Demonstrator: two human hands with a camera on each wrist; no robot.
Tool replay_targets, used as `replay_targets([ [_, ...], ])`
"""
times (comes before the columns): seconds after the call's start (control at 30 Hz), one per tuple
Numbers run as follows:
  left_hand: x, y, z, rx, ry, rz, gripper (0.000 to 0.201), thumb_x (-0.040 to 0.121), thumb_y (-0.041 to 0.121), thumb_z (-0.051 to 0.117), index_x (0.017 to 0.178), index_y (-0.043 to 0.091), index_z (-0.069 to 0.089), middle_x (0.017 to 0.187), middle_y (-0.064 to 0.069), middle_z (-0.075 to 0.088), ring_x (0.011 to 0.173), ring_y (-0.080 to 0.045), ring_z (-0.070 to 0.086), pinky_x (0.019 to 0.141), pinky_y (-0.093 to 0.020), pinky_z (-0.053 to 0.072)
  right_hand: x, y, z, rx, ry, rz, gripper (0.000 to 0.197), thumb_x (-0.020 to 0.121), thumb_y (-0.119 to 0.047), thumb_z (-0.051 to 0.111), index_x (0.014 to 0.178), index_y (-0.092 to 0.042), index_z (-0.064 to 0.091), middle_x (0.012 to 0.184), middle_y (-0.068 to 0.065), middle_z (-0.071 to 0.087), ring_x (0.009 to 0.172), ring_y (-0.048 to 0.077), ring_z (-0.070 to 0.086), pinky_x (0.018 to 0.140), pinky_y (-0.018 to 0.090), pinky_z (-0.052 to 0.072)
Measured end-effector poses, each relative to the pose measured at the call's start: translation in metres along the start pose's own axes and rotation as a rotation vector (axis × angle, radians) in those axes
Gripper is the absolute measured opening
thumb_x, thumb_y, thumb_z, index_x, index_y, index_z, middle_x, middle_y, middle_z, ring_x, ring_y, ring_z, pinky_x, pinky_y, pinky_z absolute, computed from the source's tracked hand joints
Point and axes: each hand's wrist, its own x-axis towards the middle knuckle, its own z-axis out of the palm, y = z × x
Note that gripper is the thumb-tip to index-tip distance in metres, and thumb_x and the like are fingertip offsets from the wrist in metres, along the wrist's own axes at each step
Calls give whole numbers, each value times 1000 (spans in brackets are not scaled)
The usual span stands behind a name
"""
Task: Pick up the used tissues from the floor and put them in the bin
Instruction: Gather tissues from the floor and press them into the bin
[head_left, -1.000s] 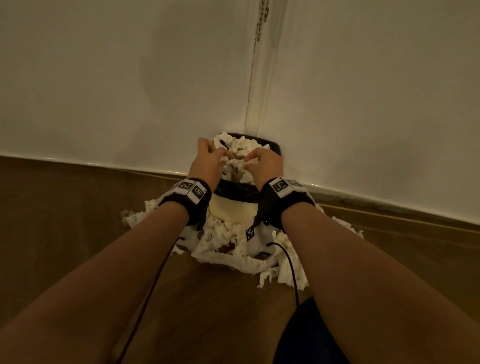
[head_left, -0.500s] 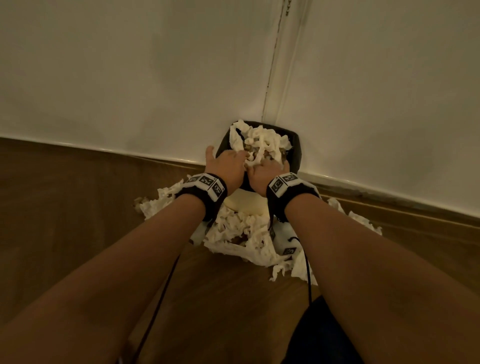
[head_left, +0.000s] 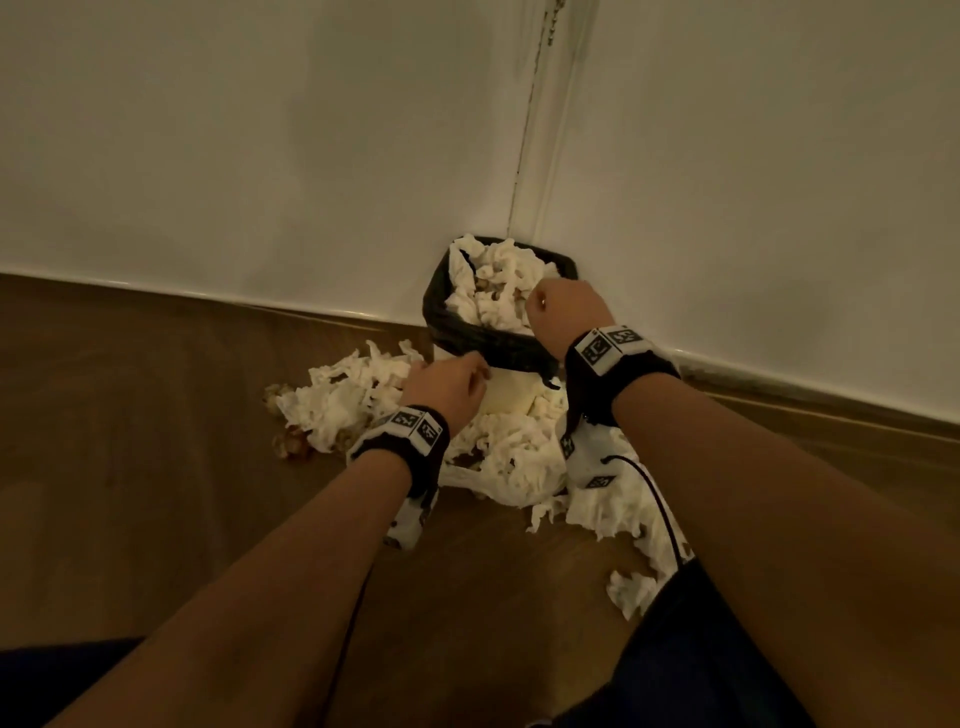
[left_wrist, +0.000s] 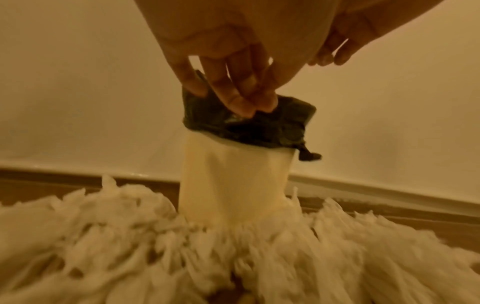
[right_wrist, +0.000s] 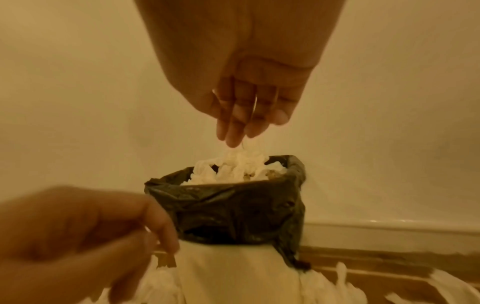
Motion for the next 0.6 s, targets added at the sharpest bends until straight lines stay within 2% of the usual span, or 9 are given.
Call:
replay_targets([
  [0.1,-12,9,32,-59,-208,-70,21,92,23,46,108,21,58,105,-5,64,94,-24,60,80,-32,49,-21,13,10,30,-133,100,28,95,-22,44,89,-3,64,88,13,64,85,29,63,66,29,44],
  [0.2,-27,12,64,20,-326,-89,21,91,23,48,110,22,58,116,-7,58,105,-24,55,88,-36,48,-36,30,35,74,-295,218,21,94,-17,46,90,-6,64,93,12,69,84,26,67,78,36,56],
  [0.27,-38,9,81,83,-310,-142,23,89,28,53,112,24,53,125,-7,50,116,-26,46,94,-39,44,-49,43,55,63,-333,274,18,93,-15,46,93,-8,63,99,11,68,91,26,66,81,36,56],
  [0.37,-55,6,93,0,-212,-424,49,82,40,62,122,25,39,141,-8,26,131,-33,23,102,-48,33,-72,62,88,67,-388,362,21,92,-15,49,102,-3,64,101,14,63,99,29,62,74,29,48],
  [0.43,-62,4,98,-135,-200,-583,63,77,44,65,127,29,31,146,-9,11,135,-36,11,105,-54,28,-84,69,106,89,-460,427,24,92,-15,51,109,-1,62,112,16,62,104,31,60,78,31,48],
  [0.47,-65,3,101,-174,-210,-616,64,76,46,64,128,31,29,146,-8,7,135,-37,10,105,-56,28,-88,70,112,92,-497,461,28,92,-17,53,114,-2,60,119,16,59,108,33,58,85,33,50],
  [0.5,-67,2,104,-177,-224,-616,63,76,48,64,127,33,30,145,-7,7,134,-37,11,103,-56,29,-92,70,117,88,-536,491,34,90,-19,57,120,-3,57,125,16,56,113,35,55,91,40,50],
  [0.53,-68,1,107,-153,-232,-592,61,75,50,65,125,34,33,144,-7,9,132,-37,14,101,-55,32,-95,71,122,82,-575,508,42,88,-23,60,126,-6,53,130,16,52,116,37,53,94,48,49],
  [0.6,-70,-1,114,-91,-237,-547,58,74,53,65,122,35,37,140,-7,14,127,-36,21,96,-52,36,-100,71,130,82,-662,518,51,90,-32,57,135,-11,46,139,15,45,122,40,47,96,54,46],
])
